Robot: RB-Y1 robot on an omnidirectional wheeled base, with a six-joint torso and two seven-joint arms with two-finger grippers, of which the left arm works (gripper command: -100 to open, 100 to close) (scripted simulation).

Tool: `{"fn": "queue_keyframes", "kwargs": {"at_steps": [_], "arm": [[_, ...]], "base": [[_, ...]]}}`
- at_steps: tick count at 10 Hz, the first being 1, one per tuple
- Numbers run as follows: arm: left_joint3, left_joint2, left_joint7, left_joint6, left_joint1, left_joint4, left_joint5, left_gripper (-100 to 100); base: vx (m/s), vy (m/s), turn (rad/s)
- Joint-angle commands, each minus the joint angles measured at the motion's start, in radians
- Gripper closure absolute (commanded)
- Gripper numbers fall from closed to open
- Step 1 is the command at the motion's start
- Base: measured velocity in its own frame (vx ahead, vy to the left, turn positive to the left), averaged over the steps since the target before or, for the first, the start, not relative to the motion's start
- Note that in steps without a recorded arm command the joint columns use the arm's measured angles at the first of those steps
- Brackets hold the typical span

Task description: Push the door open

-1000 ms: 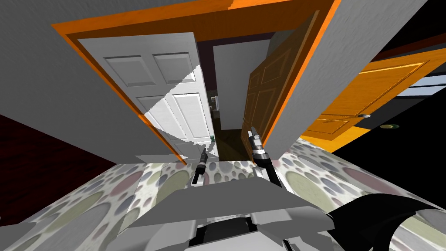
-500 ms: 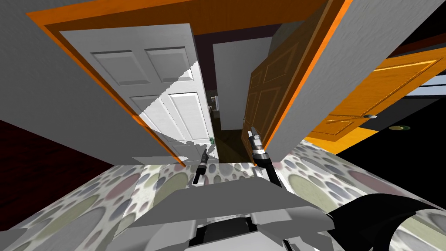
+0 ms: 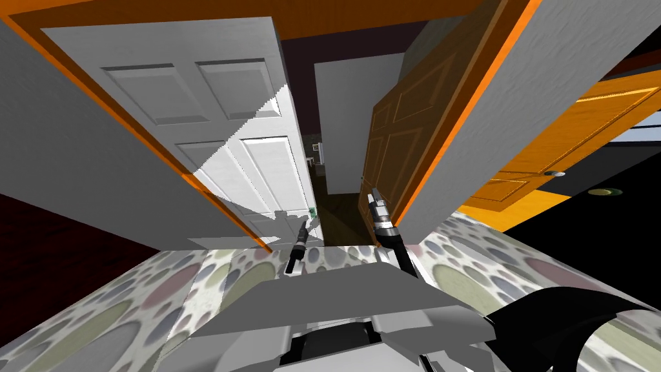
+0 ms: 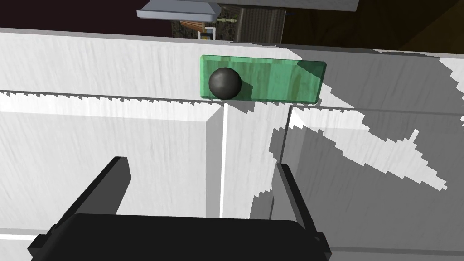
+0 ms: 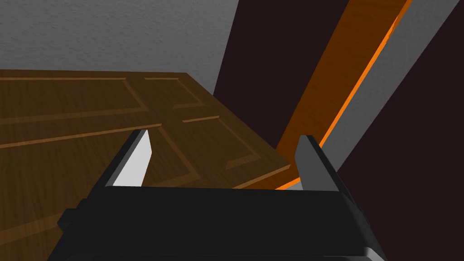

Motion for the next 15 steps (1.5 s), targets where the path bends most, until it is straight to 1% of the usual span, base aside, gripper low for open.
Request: {"fn": "queue_keyframes", "kwargs": {"at_steps": [1,4,9,10,11,15], "arm": [[0.002,0.003,-0.002,-0.001,0.003,-0.002,0.001,-100],[0.009,0.003,-0.006,-0.007,0.003,0.004,0.004,-100],[0.018,-0.01,-0.012,-0.015,0.003,0.013,0.008,-100],[0.017,-0.007,-0.011,-0.013,0.004,0.012,0.008,-100],[0.017,-0.007,-0.011,-0.013,0.004,0.012,0.008,100],[0.017,-0.007,-0.011,-0.013,0.004,0.012,0.008,100]], "base": [[0.178,-0.013,-0.02],[0.207,-0.024,-0.03],[0.187,-0.004,-0.024],[0.07,-0.004,0.008],[-0.016,-0.001,-0.005],[-0.012,0.001,-0.003]]}}
